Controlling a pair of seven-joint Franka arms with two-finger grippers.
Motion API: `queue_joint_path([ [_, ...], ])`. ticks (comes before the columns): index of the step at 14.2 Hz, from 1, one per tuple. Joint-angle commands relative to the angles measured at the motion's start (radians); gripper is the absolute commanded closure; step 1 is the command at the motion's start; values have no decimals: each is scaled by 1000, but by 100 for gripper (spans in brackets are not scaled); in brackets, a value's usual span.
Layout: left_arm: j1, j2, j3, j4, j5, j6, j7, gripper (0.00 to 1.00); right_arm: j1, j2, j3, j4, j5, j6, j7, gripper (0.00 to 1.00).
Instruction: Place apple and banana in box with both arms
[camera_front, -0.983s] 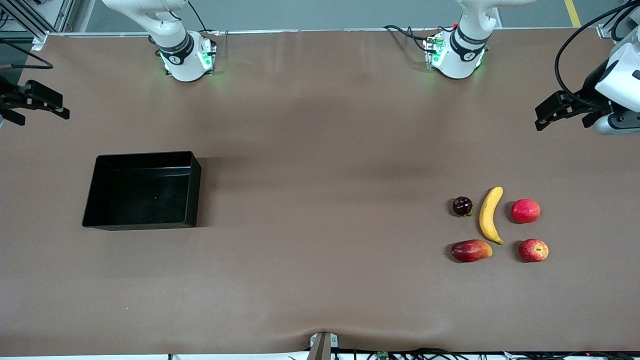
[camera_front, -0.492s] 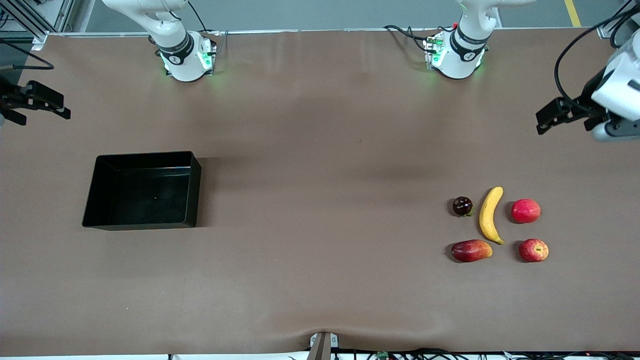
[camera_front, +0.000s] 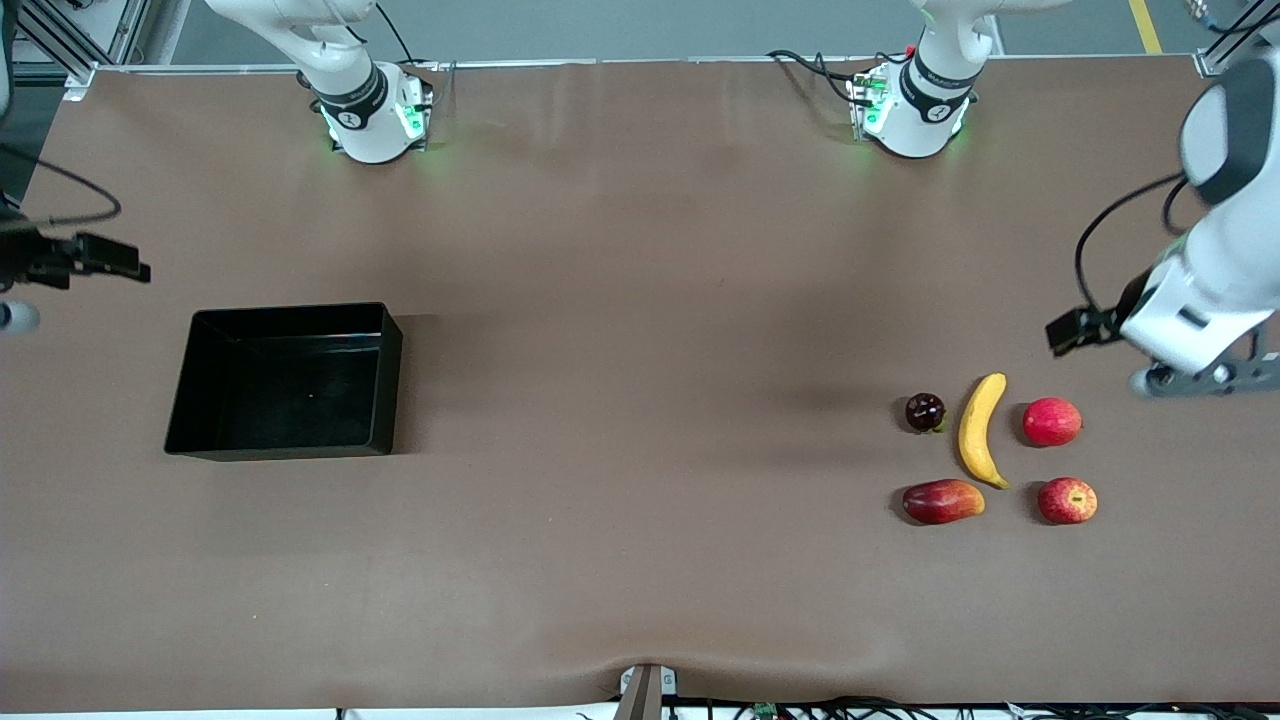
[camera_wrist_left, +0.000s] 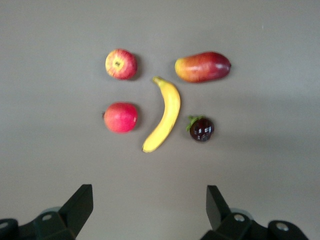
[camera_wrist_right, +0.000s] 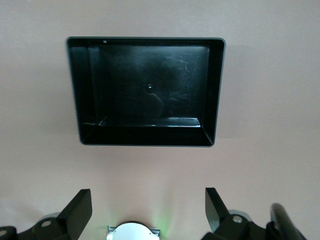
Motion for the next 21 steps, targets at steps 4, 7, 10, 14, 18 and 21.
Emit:
queue_joint_path([
  [4, 68, 144, -4, -126, 35, 347, 23, 0, -65, 184, 5, 37, -16, 109, -8, 0],
  [7, 126, 308, 0, -27, 57, 458, 80, 0, -80, 258, 5, 11, -17, 154, -6, 0],
  [10, 174, 466, 0, 124, 52, 462, 233, 0, -110, 258, 5, -108, -16, 328, -9, 0],
  [14, 174, 534, 0, 175, 52, 490, 269, 0, -145, 301, -15, -161, -16, 475, -153, 0],
  [18, 178, 579, 2, 175, 60, 563, 280, 0, -166, 301, -15, -277, -13, 615, -163, 7],
  [21, 198, 611, 3, 175, 60, 603, 307, 0, -189, 308, -17, -293, 1, 647, -257, 39],
])
